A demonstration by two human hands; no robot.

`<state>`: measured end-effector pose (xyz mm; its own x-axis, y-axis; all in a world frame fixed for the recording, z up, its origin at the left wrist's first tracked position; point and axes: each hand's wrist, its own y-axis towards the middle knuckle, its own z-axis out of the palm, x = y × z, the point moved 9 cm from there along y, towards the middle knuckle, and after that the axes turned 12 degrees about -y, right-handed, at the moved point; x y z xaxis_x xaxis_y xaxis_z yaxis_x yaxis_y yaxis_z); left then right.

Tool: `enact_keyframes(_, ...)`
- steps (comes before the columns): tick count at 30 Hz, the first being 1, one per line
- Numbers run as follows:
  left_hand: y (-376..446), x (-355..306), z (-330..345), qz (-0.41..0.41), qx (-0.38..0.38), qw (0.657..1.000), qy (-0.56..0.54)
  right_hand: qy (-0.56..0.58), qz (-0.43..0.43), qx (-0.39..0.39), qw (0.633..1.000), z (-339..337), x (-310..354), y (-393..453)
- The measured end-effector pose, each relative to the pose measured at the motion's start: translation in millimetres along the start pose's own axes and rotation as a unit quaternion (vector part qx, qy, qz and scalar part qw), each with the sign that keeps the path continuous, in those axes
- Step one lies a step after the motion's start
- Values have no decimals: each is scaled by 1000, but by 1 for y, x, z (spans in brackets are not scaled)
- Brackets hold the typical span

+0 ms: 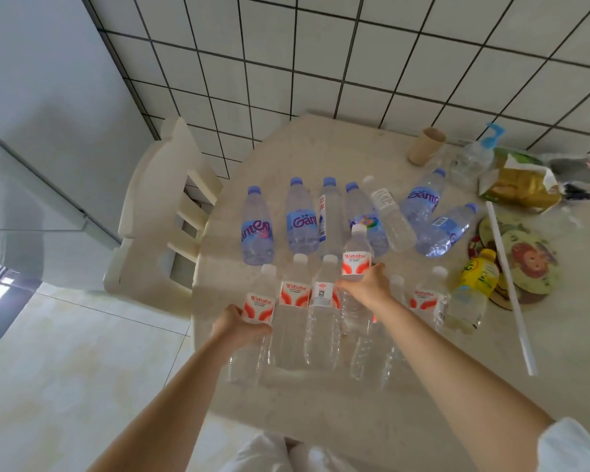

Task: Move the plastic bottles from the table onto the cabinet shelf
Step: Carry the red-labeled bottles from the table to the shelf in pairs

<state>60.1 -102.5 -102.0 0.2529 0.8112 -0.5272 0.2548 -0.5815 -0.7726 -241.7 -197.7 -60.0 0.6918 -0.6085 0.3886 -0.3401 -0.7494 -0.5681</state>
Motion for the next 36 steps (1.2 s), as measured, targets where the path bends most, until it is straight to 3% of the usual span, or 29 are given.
enact_keyframes(12,-15,-2,-18,44,-7,998,-48,40,-50,-14,998,-14,8,-46)
enact_keyframes(22,-68,10,-33,85,-73,981,-155,55,-148,21,987,10,33,-102)
enact_keyframes(30,-132,66,-34,57,-175,932,-312,25,-249,97,963,33,39,-143)
enact_keyframes(36,-199,154,-15,22,-287,861,-420,-46,-346,201,915,74,35,-193)
